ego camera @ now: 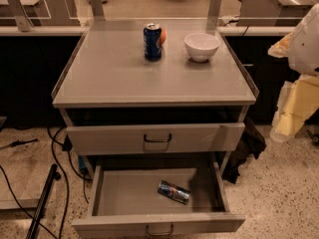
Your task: Pick redbull can from middle drawer and place on counter
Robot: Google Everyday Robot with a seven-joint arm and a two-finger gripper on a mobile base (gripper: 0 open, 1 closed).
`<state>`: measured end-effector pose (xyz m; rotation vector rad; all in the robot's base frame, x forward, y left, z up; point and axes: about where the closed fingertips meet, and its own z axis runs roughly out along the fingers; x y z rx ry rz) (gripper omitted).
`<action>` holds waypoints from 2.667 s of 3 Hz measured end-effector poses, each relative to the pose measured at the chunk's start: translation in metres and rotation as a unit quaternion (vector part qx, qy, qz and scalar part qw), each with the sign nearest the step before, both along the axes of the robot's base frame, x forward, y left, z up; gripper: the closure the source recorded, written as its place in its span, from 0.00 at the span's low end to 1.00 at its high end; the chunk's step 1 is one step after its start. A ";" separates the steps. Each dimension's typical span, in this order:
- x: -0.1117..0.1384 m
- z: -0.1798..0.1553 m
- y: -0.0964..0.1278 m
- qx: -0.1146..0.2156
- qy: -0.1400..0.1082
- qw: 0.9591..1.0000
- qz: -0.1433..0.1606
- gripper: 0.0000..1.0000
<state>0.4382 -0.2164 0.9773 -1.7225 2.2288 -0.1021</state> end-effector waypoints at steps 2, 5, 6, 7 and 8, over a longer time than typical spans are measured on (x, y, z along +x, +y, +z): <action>0.000 0.000 0.000 0.000 0.000 1.000 0.000 0.13; 0.007 -0.084 0.003 0.062 -0.037 0.994 -0.080 0.90; 0.007 -0.144 0.016 0.104 -0.021 0.989 -0.102 1.00; 0.000 -0.214 0.039 0.133 0.010 0.985 -0.108 1.00; 0.000 -0.214 0.039 0.133 0.010 0.985 -0.108 1.00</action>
Offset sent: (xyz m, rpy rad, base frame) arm 0.0000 0.0000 0.0000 0.0000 0.0000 0.0000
